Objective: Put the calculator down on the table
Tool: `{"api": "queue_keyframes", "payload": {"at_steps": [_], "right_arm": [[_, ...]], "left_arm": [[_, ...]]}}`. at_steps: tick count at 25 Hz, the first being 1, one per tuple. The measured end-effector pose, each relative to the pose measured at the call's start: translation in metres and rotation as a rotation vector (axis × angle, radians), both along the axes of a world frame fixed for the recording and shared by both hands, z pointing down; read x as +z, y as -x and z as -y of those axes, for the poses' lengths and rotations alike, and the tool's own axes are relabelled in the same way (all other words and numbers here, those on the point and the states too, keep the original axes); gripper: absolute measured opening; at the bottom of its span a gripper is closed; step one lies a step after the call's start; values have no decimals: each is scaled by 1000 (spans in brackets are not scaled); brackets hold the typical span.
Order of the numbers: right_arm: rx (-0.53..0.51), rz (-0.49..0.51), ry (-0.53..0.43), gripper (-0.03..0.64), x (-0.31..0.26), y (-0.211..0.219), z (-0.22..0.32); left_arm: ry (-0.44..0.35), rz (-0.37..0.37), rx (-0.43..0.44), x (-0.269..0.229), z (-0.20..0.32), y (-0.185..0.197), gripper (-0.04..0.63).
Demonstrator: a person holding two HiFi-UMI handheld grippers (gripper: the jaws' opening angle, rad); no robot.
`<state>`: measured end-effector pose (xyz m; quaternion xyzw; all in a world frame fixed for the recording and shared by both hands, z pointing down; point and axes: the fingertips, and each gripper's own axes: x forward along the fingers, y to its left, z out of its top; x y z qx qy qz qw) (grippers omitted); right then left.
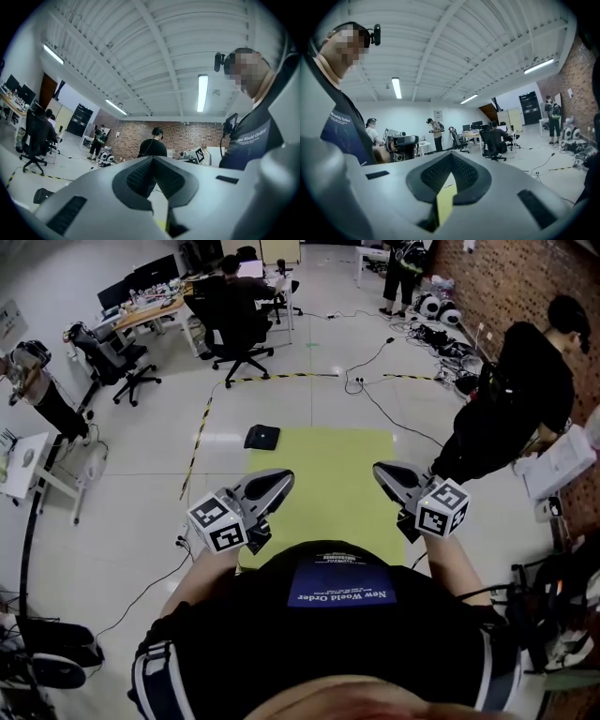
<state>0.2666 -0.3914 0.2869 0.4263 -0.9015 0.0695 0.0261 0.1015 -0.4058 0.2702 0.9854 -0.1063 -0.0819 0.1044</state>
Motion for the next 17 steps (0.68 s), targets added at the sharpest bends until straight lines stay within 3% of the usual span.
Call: {"api": "queue_keyframes", "payload": {"at_steps": [6, 17], "right_arm": [[-12, -26, -43, -14, -9, 9, 6], [-22, -31, -39, -14, -8, 7, 13]], "left_arm": [[2, -12, -11, 4, 9, 13, 7], [-8, -3, -10, 5, 15, 10, 6]]}}
